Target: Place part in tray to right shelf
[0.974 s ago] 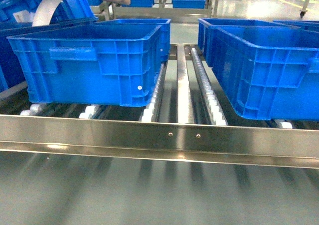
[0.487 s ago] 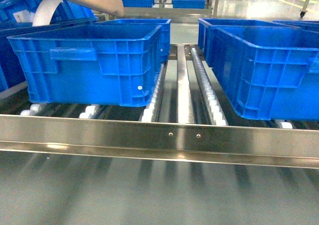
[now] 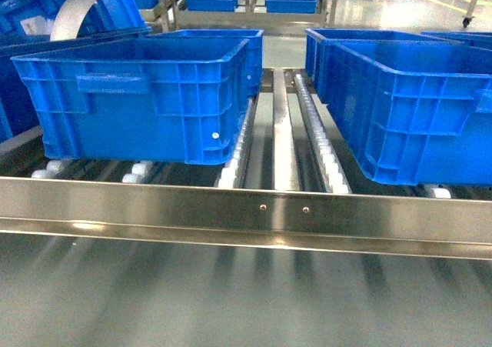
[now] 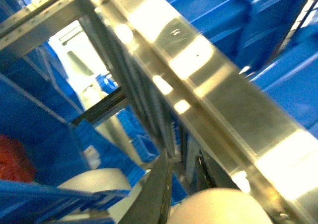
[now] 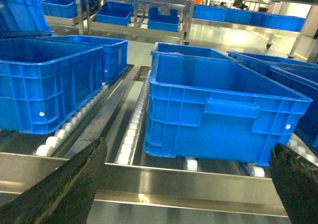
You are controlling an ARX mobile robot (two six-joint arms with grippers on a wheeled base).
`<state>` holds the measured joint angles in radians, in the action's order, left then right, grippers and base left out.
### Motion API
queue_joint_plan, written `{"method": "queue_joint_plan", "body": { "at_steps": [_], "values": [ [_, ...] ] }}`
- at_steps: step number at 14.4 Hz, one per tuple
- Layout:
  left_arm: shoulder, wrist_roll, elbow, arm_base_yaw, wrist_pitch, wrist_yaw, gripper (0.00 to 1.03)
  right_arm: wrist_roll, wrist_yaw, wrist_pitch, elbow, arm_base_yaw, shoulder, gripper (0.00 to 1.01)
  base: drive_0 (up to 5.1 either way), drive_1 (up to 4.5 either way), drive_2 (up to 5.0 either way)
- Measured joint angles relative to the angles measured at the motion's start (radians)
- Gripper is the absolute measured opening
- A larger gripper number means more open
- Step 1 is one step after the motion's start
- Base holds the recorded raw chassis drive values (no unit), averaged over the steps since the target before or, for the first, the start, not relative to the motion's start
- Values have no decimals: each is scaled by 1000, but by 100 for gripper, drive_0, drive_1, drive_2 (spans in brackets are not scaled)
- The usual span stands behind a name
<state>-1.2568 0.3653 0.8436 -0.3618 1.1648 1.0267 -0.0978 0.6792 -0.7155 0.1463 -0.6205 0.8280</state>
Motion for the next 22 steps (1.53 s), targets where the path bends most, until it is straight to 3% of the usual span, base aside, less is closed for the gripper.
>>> {"method": "queue_joint_plan", "body": {
  "at_steps": [1, 2, 4, 6, 8, 11, 12, 13, 14, 15, 18, 19, 22],
  "values": [
    [126, -115, 26, 31, -348, -240, 12, 25, -80, 91, -3, 36, -44, 86, 0, 0, 0],
    [254, -214, 5, 88, -576, -462, 12, 50, -142, 152, -24, 91, -122, 75, 0, 0, 0],
    [463, -322, -190, 162, -925, -734, 12, 76, -252, 234, -58, 206, -251, 51, 0, 0, 0],
    [475, -342, -379, 190, -915, -871, 12, 80, -357, 313, -89, 300, -354, 26, 0, 0, 0],
    [575, -348, -478, 236, -853, -889, 12, 81, -431, 370, -98, 377, -429, 1, 0, 0, 0],
    [661, -348, -591, 267, -829, -932, 12, 84, -507, 402, -134, 456, -501, 2, 0, 0, 0],
    [672, -349, -628, 311, -835, -991, 12, 84, -530, 414, -134, 475, -526, 2, 0, 0, 0],
    [708, -348, -660, 365, -834, -1012, 12, 84, -560, 450, -134, 502, -566, 2, 0, 0, 0],
    [744, -351, -675, 367, -827, -1014, 12, 84, -656, 482, -134, 592, -594, 2, 0, 0, 0],
    [771, -351, -694, 360, -829, -1026, 12, 86, -662, 496, -134, 629, -611, 2, 0, 0, 0],
    [843, -351, -756, 360, -862, -1026, 12, 87, -678, 558, -134, 621, -665, 2, 0, 0, 0],
    [869, -351, -765, 361, -871, -1027, 12, 87, -680, 711, -133, 621, -769, 2, 0, 0, 0],
    [943, -351, -794, 361, -914, -1027, 12, 87, -680, 719, -133, 621, -824, 2, 0, 0, 0]
  ]
}}
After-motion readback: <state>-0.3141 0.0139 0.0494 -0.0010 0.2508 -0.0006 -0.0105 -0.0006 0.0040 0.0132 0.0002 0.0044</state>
